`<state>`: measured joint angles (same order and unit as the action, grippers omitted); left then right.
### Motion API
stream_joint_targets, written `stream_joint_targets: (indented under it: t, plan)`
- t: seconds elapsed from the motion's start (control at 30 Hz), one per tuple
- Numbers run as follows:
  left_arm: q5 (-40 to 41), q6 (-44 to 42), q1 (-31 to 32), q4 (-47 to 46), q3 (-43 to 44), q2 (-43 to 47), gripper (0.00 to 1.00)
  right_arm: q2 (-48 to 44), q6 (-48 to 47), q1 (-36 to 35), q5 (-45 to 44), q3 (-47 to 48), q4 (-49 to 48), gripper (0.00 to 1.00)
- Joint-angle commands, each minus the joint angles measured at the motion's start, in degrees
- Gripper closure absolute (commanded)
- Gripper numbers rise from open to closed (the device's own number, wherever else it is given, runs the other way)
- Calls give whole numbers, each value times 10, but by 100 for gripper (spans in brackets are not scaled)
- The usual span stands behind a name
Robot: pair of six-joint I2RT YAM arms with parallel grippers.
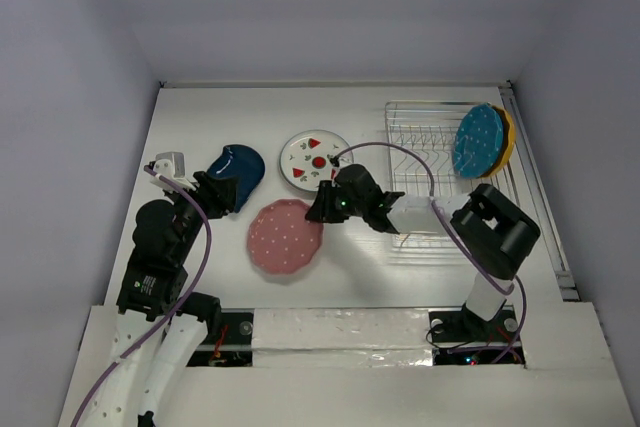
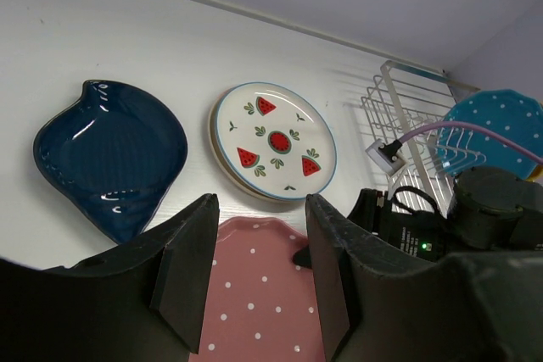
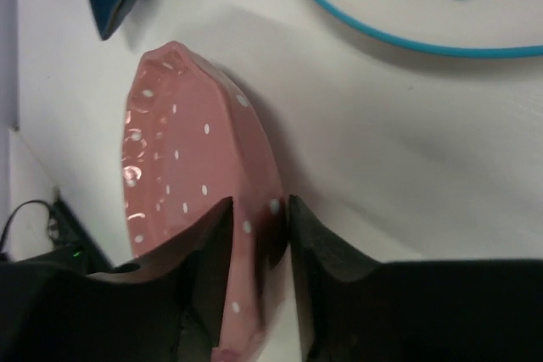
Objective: Unload the plates from the dish rack
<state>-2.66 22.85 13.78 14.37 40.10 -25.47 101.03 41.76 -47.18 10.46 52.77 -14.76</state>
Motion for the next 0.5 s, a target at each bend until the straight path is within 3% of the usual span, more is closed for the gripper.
stream_joint_targets:
  t: [0.0, 0.23, 0.33, 0.47]
  plan:
    - [-6, -4, 1, -25, -2, 3, 58, -1, 6, 0, -38, -3, -61, 60]
    - [-6, -5, 1, -25, -2, 2, 58, 5, -11, 0, -77, -10, -39, 48]
    - [-6, -5, 1, -25, -2, 2, 58, -9, -26, 0, -101, -9, -5, 37]
    - [-5, -4, 1, -24, -2, 3, 58, -99, -56, 0, -162, -10, 45, 27]
